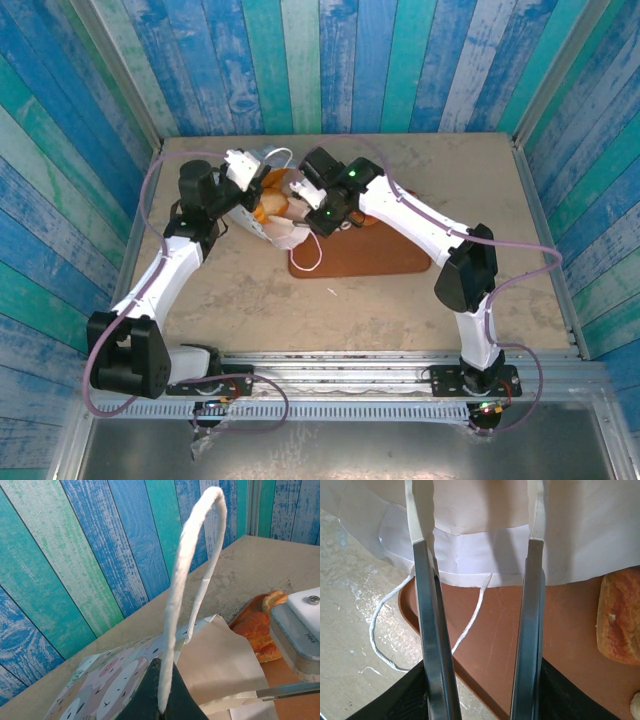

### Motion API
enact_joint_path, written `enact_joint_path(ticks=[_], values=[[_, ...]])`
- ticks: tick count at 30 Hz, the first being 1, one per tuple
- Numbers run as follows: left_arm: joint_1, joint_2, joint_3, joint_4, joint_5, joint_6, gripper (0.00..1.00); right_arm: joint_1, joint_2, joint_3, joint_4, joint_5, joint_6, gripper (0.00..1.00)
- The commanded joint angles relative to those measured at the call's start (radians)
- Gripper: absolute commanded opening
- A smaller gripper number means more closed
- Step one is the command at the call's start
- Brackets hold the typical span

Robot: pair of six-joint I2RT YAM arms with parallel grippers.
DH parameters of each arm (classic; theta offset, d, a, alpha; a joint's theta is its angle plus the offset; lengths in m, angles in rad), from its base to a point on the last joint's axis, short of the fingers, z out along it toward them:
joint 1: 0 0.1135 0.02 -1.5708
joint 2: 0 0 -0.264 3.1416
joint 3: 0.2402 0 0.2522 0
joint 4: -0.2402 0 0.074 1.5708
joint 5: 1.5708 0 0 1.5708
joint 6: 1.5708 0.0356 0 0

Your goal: Take the fake bread out of the paper bag

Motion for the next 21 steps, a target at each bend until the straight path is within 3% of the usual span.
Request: enact_joint_path(ticks=[1, 21], values=[[-0.001, 0.02, 0.033, 0.026, -0.003, 0.009, 0.0, 0.006, -0.014, 0.015, 0.011, 0.011, -0.018, 0.51], [0.0, 0.02, 0.038, 0.02, -0.003, 0.017, 0.01, 0.007, 0.078, 0.103, 0.021, -0.015, -0.153, 0.53]])
